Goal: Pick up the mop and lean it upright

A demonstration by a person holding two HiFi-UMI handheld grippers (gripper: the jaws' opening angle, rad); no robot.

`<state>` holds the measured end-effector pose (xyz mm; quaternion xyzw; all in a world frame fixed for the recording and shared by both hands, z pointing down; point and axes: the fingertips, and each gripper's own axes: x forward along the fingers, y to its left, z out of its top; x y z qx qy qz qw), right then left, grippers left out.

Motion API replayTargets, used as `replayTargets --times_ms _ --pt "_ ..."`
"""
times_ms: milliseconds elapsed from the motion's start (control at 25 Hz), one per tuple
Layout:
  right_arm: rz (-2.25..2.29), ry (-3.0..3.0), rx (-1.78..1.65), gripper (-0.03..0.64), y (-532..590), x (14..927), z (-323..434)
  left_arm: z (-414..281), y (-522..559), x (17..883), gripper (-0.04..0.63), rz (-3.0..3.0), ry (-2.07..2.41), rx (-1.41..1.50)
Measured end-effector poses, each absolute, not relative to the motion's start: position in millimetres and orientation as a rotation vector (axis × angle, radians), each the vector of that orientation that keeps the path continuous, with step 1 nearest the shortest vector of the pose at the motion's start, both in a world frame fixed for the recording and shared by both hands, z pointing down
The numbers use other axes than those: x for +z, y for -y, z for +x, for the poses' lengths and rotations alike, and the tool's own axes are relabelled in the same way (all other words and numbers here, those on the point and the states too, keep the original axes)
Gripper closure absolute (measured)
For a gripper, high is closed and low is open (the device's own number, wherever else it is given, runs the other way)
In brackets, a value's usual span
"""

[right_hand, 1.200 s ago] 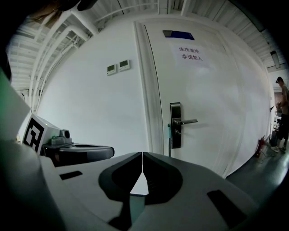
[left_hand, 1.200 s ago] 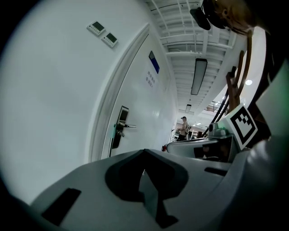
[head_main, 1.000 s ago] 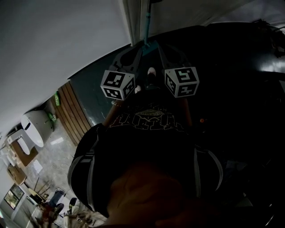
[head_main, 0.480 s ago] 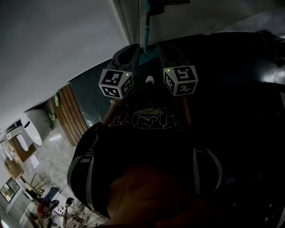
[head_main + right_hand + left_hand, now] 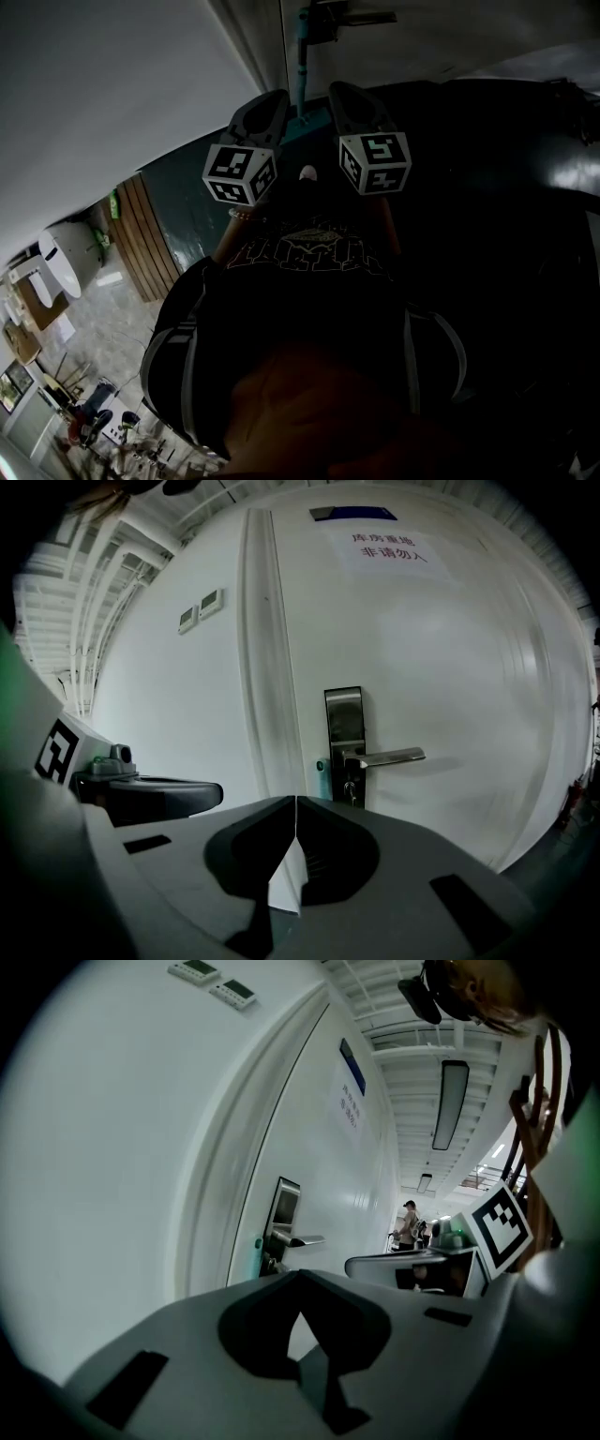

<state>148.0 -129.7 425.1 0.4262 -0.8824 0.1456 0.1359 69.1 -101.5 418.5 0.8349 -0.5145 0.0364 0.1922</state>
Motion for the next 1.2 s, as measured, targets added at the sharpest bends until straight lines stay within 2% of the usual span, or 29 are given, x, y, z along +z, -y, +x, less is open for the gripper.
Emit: replayTargets --times_ms 1200 --pt "1.412 2.406 0.462 0.597 238 479 91 15 177 428 0.558 2.448 1.259 0.176"
